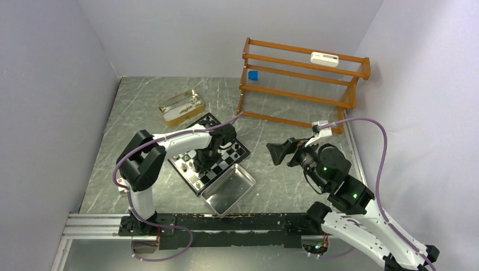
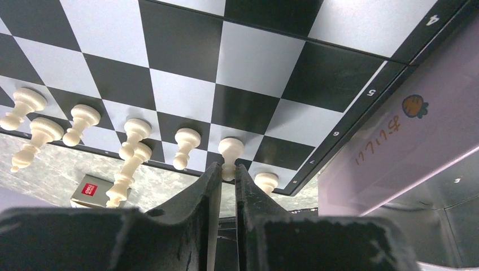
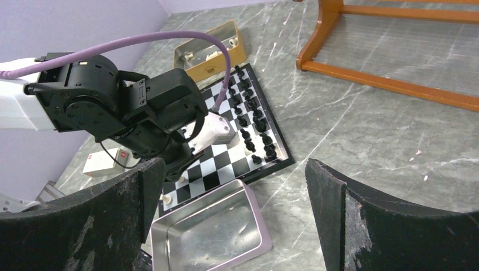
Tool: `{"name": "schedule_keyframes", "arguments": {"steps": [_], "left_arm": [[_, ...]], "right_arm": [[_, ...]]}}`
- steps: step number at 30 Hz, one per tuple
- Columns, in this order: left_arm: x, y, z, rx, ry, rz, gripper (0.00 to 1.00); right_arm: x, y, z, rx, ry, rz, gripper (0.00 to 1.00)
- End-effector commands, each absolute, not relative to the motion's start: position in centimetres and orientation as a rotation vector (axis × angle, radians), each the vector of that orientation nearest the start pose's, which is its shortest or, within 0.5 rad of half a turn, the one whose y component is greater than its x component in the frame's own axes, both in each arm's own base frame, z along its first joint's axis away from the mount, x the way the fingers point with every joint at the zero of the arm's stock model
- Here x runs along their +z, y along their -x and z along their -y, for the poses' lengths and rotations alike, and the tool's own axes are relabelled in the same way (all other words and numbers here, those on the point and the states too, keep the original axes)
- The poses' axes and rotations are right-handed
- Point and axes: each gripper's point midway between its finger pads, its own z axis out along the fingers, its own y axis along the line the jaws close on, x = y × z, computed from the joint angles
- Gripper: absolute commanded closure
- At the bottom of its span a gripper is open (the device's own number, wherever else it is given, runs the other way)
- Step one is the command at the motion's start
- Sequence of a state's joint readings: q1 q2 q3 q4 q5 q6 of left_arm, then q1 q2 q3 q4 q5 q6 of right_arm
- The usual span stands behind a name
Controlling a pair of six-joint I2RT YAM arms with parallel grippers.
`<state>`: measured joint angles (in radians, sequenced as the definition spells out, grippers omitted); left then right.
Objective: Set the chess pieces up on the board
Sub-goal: Place the chess piece on the chessboard.
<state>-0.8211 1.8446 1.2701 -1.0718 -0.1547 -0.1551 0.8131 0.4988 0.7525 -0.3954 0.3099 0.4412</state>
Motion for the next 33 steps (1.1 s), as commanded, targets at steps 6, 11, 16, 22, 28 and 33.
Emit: {"name": "schedule_keyframes", "arguments": {"steps": [6, 11, 16, 22, 28, 33], "left_arm": [[4.3, -19.8, 18.1, 0.311, -1.029, -2.947, 0.78], [4.5, -19.9, 18.4, 0.301, -1.032, -2.948, 0.77], [5.0, -20.3, 18.5, 0.308, -1.013, -2.928, 0.75], [6.6, -20.9, 19.2, 0.261, -0.969, -2.89, 0.72], [9.9, -22.3, 21.3, 0.113, -0.884, -2.799, 0.69], [14.1, -25.6, 22.4, 0.063, -0.723, -2.658, 0.67]], "right_arm": [[29.8, -19.5, -15.1, 0.674, 0.075, -1.72, 0.0], [30.0, -19.6, -15.1, 0.667, 0.079, -1.72, 0.0], [29.8, -19.6, -15.2, 0.669, 0.076, -1.722, 0.0], [29.5, -19.7, -15.0, 0.653, 0.079, -1.73, 0.0], [29.3, -19.6, -15.1, 0.662, 0.07, -1.734, 0.0], [28.3, -19.9, -15.3, 0.655, 0.045, -1.776, 0.0]]}}
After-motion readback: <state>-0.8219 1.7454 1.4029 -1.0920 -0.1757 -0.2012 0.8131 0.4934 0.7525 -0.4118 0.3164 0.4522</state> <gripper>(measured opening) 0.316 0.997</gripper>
